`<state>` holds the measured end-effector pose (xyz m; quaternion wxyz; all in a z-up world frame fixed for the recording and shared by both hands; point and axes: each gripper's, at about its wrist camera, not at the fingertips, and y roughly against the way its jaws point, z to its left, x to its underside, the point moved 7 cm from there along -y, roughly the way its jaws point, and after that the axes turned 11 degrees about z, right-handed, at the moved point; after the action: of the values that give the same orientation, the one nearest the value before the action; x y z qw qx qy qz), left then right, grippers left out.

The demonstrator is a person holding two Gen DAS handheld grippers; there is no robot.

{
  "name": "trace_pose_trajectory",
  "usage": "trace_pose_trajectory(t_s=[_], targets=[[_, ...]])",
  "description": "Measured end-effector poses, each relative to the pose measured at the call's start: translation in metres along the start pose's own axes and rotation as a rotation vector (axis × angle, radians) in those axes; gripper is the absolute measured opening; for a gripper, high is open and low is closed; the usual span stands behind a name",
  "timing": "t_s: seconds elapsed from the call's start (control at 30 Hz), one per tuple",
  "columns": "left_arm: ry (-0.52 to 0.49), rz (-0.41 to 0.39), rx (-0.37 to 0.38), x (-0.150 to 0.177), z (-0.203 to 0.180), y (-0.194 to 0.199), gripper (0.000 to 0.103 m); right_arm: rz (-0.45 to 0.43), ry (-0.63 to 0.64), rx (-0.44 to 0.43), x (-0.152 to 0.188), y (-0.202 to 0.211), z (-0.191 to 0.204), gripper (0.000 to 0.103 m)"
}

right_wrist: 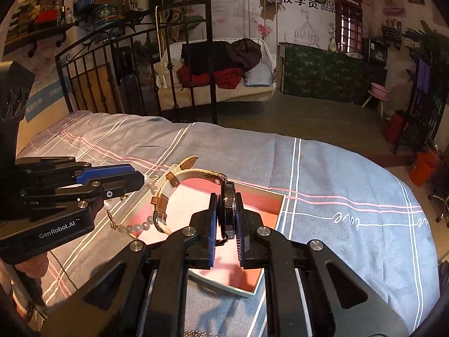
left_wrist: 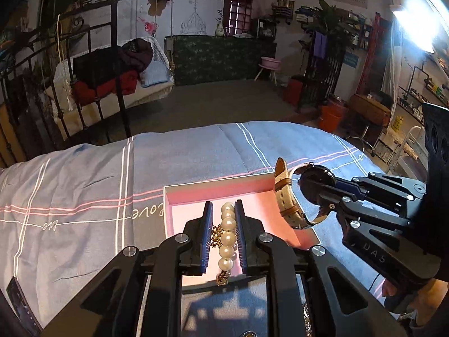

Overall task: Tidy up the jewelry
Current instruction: 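Carry the pearl bracelet and watch into the box and open both tools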

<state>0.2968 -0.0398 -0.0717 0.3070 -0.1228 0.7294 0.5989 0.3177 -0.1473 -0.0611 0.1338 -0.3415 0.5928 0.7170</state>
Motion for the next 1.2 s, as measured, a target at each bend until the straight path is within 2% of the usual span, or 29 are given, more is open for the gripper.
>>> trace_pose_trajectory(t_s=[0.2, 0.4, 0.83, 0.97, 1.07, 1.13, 1.17, 1.2], targets=[[0.049, 0.071, 0.014, -0.018, 0.013, -0.032, 0.015, 0.096, -0.011, 0.021, -0.010, -0.046, -0.009, 0.012], [0.075, 0.129, 0.013, -0.018, 0.020, -0.056, 0.015, 0.176, -0.006, 0.040, 0.002, -0.084, -0.013, 0.012], [0.054, 0.216, -0.045, 0.002, 0.020, -0.091, 0.015, 0.287, 0.042, 0.080, 0.024, -0.119, -0.007, 0.012], [0.033, 0.232, -0.102, 0.005, 0.022, -0.098, 0.015, 0.315, 0.054, 0.090, 0.030, -0.124, -0.006, 0.012], [0.032, 0.235, -0.115, 0.006, 0.025, -0.097, 0.016, 0.331, 0.062, 0.100, 0.032, -0.129, -0.006, 0.012], [0.031, 0.229, -0.125, 0.004, 0.027, -0.094, 0.024, 0.328, 0.066, 0.104, 0.032, -0.127, -0.006, 0.016], [0.034, 0.214, -0.129, 0.002, 0.028, -0.090, 0.046, 0.321, 0.068, 0.109, 0.031, -0.125, -0.006, 0.021], [0.040, 0.194, -0.139, -0.001, 0.029, -0.085, 0.068, 0.309, 0.070, 0.118, 0.029, -0.121, -0.005, 0.037]])
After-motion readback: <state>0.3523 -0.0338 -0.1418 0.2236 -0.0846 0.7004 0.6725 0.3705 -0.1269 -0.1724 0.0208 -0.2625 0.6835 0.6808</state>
